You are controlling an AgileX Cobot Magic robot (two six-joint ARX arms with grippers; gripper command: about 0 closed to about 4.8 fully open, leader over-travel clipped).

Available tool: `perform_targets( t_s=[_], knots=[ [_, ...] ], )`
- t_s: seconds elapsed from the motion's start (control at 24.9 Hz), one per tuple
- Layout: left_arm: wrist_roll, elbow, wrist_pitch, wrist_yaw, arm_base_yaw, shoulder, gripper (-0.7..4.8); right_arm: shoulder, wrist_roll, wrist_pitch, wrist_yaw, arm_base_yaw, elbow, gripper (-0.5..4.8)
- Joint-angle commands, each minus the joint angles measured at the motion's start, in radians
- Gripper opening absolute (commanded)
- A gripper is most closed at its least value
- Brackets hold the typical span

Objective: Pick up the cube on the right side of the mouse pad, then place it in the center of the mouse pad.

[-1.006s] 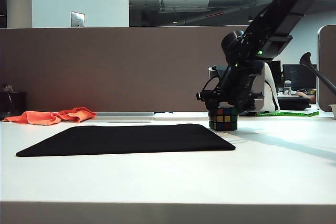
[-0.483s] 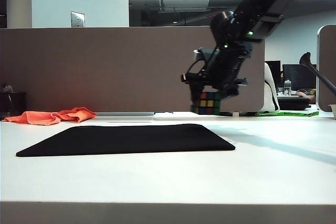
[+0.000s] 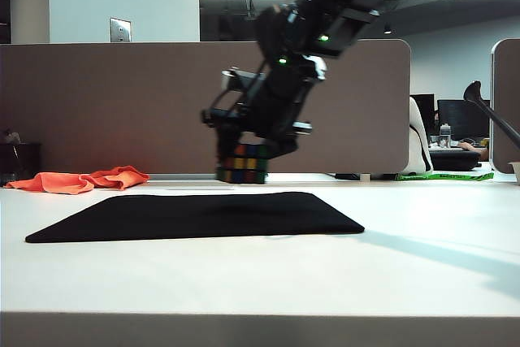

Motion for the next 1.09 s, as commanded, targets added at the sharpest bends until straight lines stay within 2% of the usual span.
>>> perform_targets(
  t_s=[0.04,0.32,0.4,0.64,1.09],
  knots=[
    [0.003,0.003,0.014,0.000,0.001,0.001,-0.06,-0.013,0.000,0.022,0.005,0.053,0.006,2.60],
    [0.003,0.003,0.014,0.000,0.001,0.001,-0.06,-0.013,0.004,0.032,0.164,0.137,0.006,2.60],
    [0.003,0.003,0.014,0.000,0.001,0.001,-0.06,-0.013,0.054,0.032,0.188,0.142,0.006,2.60],
    [0.000,0.003,0.014,0.001,0.001,0.001,-0.06,-0.011,0.237,0.075,0.212,0.126,0.006,2.60],
    [0.000,0.003,0.014,0.001,0.001,0.001,-0.06,0.010,0.276,0.070,0.243,0.124,0.006,2.60]
  ],
)
